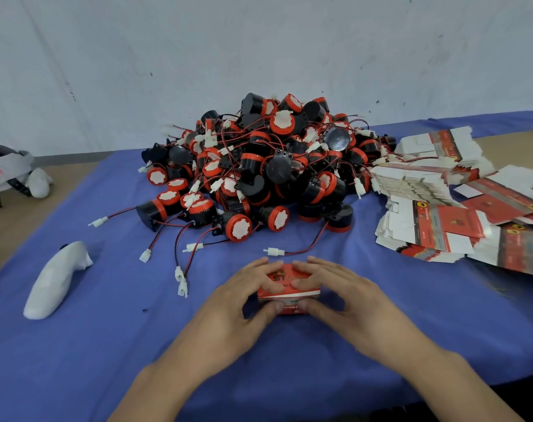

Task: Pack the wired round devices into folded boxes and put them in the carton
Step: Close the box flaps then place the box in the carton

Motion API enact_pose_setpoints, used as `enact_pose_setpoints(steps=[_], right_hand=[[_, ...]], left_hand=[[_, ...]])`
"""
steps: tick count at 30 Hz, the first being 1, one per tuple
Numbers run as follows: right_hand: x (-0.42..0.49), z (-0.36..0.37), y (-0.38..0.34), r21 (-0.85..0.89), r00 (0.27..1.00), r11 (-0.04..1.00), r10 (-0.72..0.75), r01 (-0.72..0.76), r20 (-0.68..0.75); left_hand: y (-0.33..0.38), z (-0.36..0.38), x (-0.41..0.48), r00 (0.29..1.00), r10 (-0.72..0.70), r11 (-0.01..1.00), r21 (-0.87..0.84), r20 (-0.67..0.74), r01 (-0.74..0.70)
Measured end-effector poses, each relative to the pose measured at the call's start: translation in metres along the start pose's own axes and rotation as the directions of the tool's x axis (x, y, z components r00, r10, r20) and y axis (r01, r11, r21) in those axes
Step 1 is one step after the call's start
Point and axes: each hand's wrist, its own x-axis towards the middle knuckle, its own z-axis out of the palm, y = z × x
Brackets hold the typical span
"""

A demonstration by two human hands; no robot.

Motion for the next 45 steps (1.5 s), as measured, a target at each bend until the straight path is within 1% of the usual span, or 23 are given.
enact_pose_setpoints(steps=[5,9,13,15,17,20,23,28,30,32,34,36,38,41,43,45], right_hand=[[0.001,0.0,-0.001,0.042,1.0,0.999,0.006,-0.005,-0.024],[0.002,0.001,-0.001,0.089,0.998,0.996,0.018,-0.013,-0.054],[0.002,-0.001,-0.002,0.093,0.998,0.996,0.015,-0.009,-0.055],[0.001,-0.002,-0.004,0.066,0.998,0.998,-0.008,0.012,-0.057],[0.001,-0.002,-0.004,0.035,0.998,0.999,-0.03,0.032,-0.061],[0.0,-0.001,-0.004,0.048,0.997,0.999,-0.012,0.016,-0.076],[0.001,0.001,-0.004,0.128,0.995,0.99,0.075,-0.067,-0.059],[0.005,-0.001,-0.003,0.296,0.983,0.938,0.183,-0.179,0.015],[0.006,-0.003,-0.001,0.34,0.979,0.919,0.199,-0.197,0.029],[0.006,-0.003,0.002,0.359,0.978,0.911,0.204,-0.203,0.035],[0.006,-0.001,0.004,0.37,0.975,0.904,0.22,-0.215,0.029],[0.006,0.0,0.005,0.399,0.967,0.883,0.251,-0.246,0.041],[0.006,0.0,0.002,0.464,0.965,0.847,0.252,-0.259,0.078],[0.005,-0.002,-0.001,0.515,0.962,0.815,0.262,-0.265,0.081],[0.006,-0.003,-0.005,0.55,0.966,0.801,0.255,-0.237,0.045],[0.007,-0.001,-0.013,0.634,0.962,0.741,0.271,-0.222,0.02]], left_hand=[[0.001,-0.001,0.0,1.0,-0.013,1.0,-0.027,-0.009,0.013],[0.0,-0.001,0.0,1.0,-0.011,1.0,-0.006,-0.016,0.011],[-0.001,0.002,-0.001,0.998,0.047,0.993,0.111,-0.042,-0.042],[0.001,0.004,-0.001,0.994,0.095,0.978,0.188,-0.047,-0.085],[0.002,0.004,-0.001,0.992,0.114,0.971,0.215,-0.047,-0.102],[0.0,0.005,-0.002,0.995,0.08,0.986,0.153,-0.057,-0.071],[-0.001,0.006,-0.004,0.999,0.03,0.997,0.072,-0.035,-0.028],[-0.002,-0.002,-0.001,0.999,0.031,0.992,0.127,-0.021,-0.028],[-0.003,-0.005,0.0,1.0,0.01,0.994,0.105,-0.022,-0.008],[-0.003,-0.007,0.0,0.998,-0.043,0.998,0.049,-0.045,0.045],[-0.003,-0.007,0.0,0.988,-0.138,0.99,-0.029,-0.063,0.136],[-0.001,-0.005,-0.002,0.974,-0.22,0.972,-0.092,-0.046,0.215],[0.002,-0.003,-0.004,0.967,-0.253,0.963,-0.098,-0.021,0.25],[0.01,-0.004,-0.002,0.962,-0.27,0.955,-0.136,-0.025,0.265],[0.014,-0.003,0.001,0.967,-0.25,0.947,-0.221,-0.044,0.235],[0.019,-0.002,0.004,0.97,-0.23,0.928,-0.318,-0.075,0.195]])
